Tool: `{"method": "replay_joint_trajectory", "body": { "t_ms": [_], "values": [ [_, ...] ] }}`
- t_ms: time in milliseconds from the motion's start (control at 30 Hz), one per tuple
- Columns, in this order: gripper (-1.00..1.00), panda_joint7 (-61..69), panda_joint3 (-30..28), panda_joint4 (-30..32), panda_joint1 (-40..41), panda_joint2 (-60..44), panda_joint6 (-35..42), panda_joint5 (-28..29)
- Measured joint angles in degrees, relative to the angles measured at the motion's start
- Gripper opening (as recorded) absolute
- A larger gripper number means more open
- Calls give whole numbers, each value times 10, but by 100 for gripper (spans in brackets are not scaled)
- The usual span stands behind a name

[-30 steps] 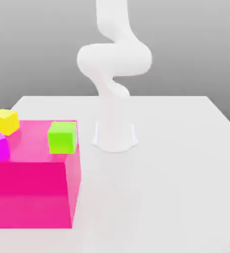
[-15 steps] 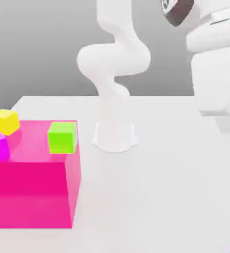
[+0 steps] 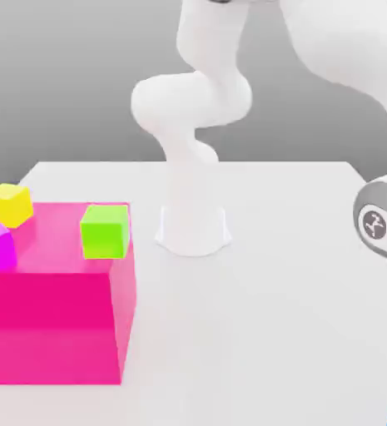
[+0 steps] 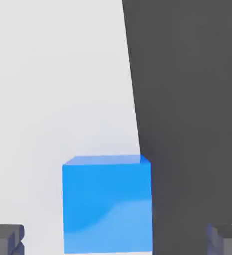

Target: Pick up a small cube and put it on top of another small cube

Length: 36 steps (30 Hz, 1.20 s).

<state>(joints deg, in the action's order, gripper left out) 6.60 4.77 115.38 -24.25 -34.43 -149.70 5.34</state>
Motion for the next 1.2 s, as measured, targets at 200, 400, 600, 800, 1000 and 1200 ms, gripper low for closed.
{"method": "replay_joint_trajectory", "body": {
  "t_ms": [200, 400, 600, 800, 1000, 1200],
  "values": [
    [-100, 0, -1, -3, -1, -14, -9, 1],
    [-100, 6, 0, 13, 5, 56, 44, -11],
    [-100, -43, -76, 42, 73, 174, 125, -30],
    [-100, -104, -157, 74, 148, 281, 196, -30],
    [-100, -202, -233, 105, 303, 417, 301, -11],
    [-100, -233, -271, 167, 348, 441, 266, -13]
  ]
}}
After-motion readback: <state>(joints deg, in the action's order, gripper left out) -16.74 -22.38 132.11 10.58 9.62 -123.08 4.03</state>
